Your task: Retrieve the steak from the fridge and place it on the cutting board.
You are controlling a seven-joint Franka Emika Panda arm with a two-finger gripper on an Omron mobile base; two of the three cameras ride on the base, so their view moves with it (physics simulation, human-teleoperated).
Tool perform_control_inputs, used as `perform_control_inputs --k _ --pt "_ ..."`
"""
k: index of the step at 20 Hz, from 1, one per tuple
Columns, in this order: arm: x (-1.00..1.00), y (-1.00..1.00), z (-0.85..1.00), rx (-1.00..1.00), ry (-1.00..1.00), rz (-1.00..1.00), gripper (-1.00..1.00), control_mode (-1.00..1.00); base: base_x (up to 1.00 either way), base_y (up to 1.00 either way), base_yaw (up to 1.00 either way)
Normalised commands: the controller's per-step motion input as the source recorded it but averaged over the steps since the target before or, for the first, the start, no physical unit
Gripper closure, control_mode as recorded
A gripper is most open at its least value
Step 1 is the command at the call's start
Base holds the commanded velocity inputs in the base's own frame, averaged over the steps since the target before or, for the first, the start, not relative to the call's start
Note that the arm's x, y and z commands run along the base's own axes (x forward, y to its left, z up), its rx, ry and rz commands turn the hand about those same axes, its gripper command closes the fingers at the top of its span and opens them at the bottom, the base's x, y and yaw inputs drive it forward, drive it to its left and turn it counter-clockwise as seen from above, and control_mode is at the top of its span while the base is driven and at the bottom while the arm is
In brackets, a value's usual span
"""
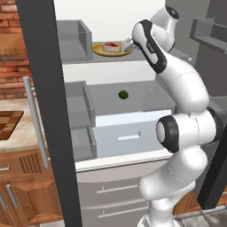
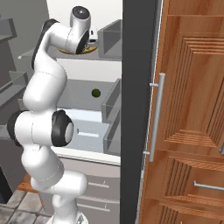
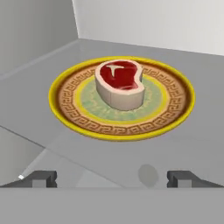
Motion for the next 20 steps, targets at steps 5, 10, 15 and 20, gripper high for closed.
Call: perform_control_inputs --k 5,10,15,20 --pt "0.35 0.00 -0.08 0.00 0.10 0.05 -1.00 -1.00 0.00 0.00 0.00" --pt "0.38 0.08 -0.01 0.00 0.01 0.03 -1.00 -1.00 0.00 0.00 0.00" --pt "0.37 0.15 0.00 0.00 0.00 0.03 -1.00 -1.00 0.00 0.00 0.00" --pt "0.38 0.15 -0.02 0.00 0.00 0.03 -1.00 -1.00 0.00 0.00 0.00"
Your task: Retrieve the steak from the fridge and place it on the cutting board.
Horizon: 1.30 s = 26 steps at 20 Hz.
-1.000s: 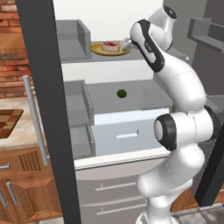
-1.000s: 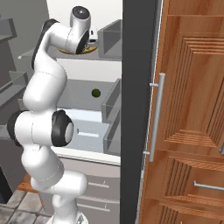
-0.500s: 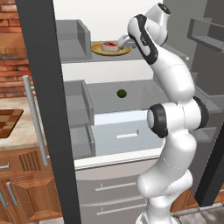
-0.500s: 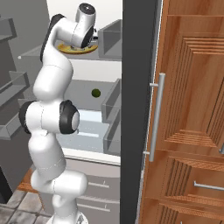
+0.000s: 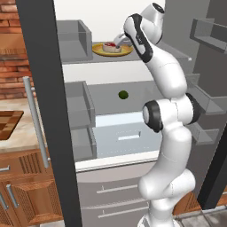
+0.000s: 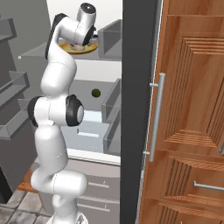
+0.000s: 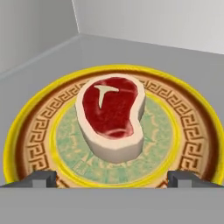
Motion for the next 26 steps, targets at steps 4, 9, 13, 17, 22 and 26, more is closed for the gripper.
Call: perform_control_inputs --k 4,9,13,17,22,26 --pt "0.30 0.17 -0.01 0.00 0.03 0.04 -1.00 -1.00 0.00 0.00 0.00" --pt "0.24 0.01 0.00 0.00 0.05 0.05 -1.00 -1.00 0.00 0.00 0.00" --pt "0.13 0.00 0.00 0.00 0.07 0.05 -1.00 -1.00 0.00 0.00 0.00" --pt "0.05 0.03 -0.04 0.00 0.08 0.06 -1.00 -1.00 0.00 0.00 0.00" --pt "0.15 0.06 -0.11 0.00 0.02 0.04 -1.00 -1.00 0.00 0.00 0.00" --pt "0.20 0.07 -0.15 0.00 0.00 0.02 -1.00 -1.00 0.00 0.00 0.00"
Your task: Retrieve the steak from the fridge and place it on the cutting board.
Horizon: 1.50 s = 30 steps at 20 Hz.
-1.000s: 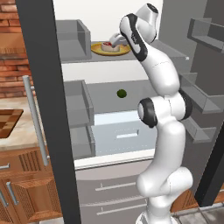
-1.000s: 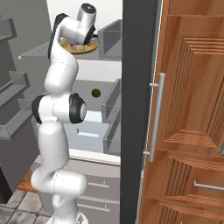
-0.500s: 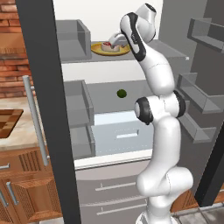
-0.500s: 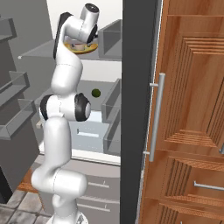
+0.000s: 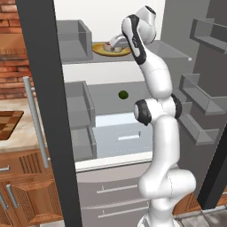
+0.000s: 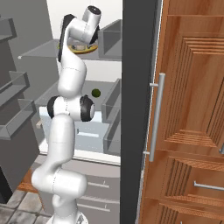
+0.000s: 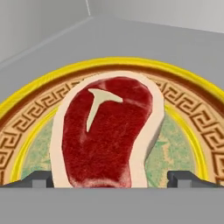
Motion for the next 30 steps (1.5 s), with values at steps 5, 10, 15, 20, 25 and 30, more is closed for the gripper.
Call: perform_control_inputs --k 5,10,15,20,25,30 --pt "0.18 0.08 -0.09 0.00 0.00 0.02 -1.00 -1.00 0.00 0.00 0.00" --pt "0.16 0.07 -0.01 0.00 0.00 0.01 -1.00 -1.00 0.00 0.00 0.00" --pt "0.10 0.12 -0.03 0.00 0.00 0.01 1.00 -1.00 0.00 0.00 0.00" --pt "0.03 0.09 0.00 0.00 0.00 0.01 1.00 -1.00 0.00 0.00 0.00" --pt "0.00 0.01 0.00 -0.01 0.00 0.00 1.00 -1.00 0.00 0.00 0.00" --pt "0.00 0.00 0.03 -0.02 0.00 -0.01 1.00 -1.00 0.00 0.00 0.00"
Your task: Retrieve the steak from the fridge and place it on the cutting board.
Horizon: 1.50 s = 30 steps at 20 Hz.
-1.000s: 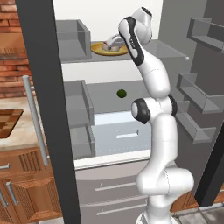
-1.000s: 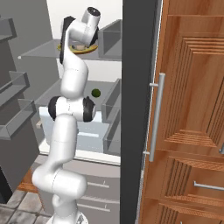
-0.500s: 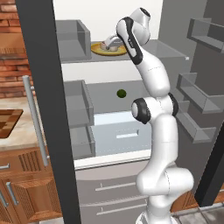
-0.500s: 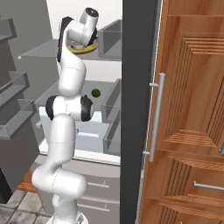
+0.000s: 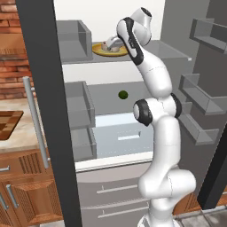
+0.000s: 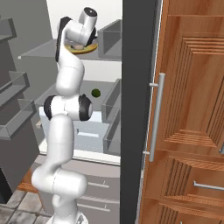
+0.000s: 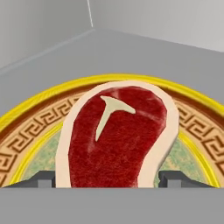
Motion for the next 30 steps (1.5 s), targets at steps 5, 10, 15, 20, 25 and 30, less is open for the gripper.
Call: perform_control_inputs --k 5,10,15,20,25,30 --pt "0.00 -0.03 0.00 0.01 -0.08 -0.10 1.00 -1.00 0.00 0.00 0.00" --pt "0.00 0.00 0.01 0.00 -0.02 -0.20 1.00 -1.00 0.00 0.00 0.00" --pt "0.00 0.00 0.00 0.00 -0.01 -0.25 1.00 -1.00 0.00 0.00 0.00" --pt "-0.10 0.00 0.00 0.00 -0.09 -0.24 1.00 -1.00 0.00 0.00 0.00" --pt "-0.31 0.00 0.01 0.00 -0.17 -0.20 1.00 -1.00 0.00 0.00 0.00" --pt "-0.28 0.00 -0.10 0.00 -0.07 -0.16 1.00 -1.00 0.00 0.00 0.00"
